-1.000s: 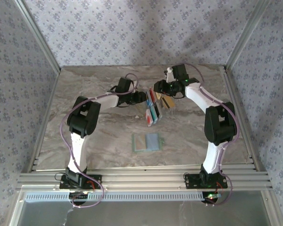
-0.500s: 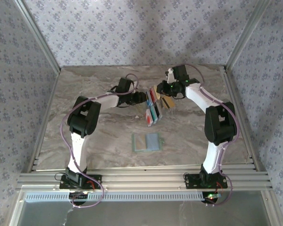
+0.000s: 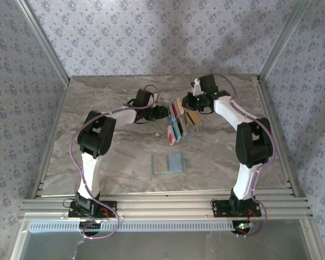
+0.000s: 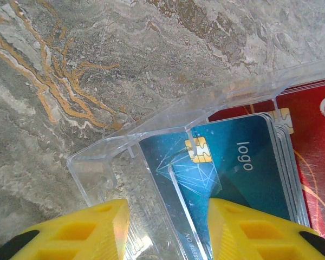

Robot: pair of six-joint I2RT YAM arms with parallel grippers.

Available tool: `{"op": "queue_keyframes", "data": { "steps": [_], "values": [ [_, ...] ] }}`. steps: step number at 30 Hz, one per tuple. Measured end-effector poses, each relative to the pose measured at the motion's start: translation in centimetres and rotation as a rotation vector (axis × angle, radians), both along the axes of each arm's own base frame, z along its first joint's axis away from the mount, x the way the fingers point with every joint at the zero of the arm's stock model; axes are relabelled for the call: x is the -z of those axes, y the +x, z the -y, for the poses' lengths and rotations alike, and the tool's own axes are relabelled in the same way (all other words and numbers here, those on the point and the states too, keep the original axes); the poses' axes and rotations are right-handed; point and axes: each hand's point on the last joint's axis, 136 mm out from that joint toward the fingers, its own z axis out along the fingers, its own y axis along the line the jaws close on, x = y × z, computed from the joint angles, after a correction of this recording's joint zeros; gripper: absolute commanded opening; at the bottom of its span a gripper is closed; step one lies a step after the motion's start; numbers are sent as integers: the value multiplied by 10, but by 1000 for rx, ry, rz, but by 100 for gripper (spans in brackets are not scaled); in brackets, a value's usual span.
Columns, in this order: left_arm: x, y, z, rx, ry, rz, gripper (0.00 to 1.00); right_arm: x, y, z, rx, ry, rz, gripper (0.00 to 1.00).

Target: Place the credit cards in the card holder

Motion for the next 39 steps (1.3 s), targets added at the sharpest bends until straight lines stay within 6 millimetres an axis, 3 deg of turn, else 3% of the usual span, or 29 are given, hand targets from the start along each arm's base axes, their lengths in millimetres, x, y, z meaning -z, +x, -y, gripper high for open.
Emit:
{"op": "queue_keyframes", "data": {
  "steps": [6,29,39],
  "values": [
    [0,0,0,0,0,0,42,-4,-1,1,4,3,5,0],
    [2,-6,-5,-3,5,-12,42,-9,1,23,88,-26,32,0],
    [-12,-14,-15,-13,0,-2,42,-24,2,30,117,-2,62,0]
  ]
}}
